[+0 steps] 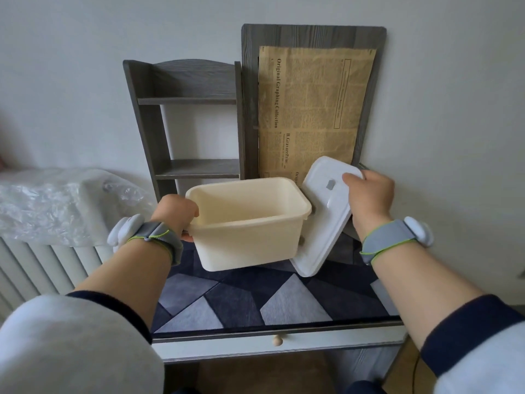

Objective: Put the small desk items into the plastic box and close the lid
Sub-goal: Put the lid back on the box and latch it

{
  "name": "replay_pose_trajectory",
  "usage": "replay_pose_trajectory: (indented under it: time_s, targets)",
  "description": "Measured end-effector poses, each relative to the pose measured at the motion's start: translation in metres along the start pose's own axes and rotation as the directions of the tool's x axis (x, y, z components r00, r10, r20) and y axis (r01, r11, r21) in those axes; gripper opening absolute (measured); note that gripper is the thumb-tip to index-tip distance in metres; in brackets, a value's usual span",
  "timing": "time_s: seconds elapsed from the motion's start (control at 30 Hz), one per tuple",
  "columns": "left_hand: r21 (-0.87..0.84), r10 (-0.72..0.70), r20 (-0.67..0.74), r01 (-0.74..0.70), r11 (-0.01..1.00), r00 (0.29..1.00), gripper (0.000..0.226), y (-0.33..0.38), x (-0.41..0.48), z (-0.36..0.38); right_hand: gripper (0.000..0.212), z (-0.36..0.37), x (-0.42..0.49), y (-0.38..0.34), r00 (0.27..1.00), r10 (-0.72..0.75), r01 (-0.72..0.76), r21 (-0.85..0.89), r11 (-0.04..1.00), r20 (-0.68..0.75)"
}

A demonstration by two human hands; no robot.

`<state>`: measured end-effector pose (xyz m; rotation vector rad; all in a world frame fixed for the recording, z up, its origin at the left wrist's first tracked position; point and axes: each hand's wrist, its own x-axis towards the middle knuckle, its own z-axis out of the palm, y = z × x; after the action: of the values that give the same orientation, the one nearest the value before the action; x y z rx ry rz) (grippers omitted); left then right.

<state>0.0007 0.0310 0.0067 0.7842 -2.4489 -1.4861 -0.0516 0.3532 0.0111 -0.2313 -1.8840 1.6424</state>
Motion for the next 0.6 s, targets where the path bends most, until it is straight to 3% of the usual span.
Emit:
replay_pose_trajectory:
  time_s: [0.13,0.3,0.47,0.6]
  targets:
    - [0.012,0.001,0.038,-0.002,1.0,0.999,0.012,-0.008,0.002,0.004,0.026,0.001,-0.012,-0.022,0.967,-0.253,0.255,-0.123,0.959,0.032]
    - [0.036,0.0,0.067,-0.003,0.999,0.998,0.009,-0.015,0.005,0.011,0.02,0.013,-0.039,-0.051,0.872,-0.472,0.489,-0.218,0.845,0.128]
    - [0.043,0.015,0.082,-0.019,0.999,0.997,0.013,-0.026,0.007,0.016,0.022,0.031,-0.07,-0.07,0.662,-0.676,0.745,-0.189,0.639,0.324]
    - [-0.1,0.008,0.086,0.0,0.995,0.996,0.011,-0.031,0.005,0.017,0.023,0.048,-0.096,-0.074,0.514,-0.722,0.853,-0.189,0.486,0.464]
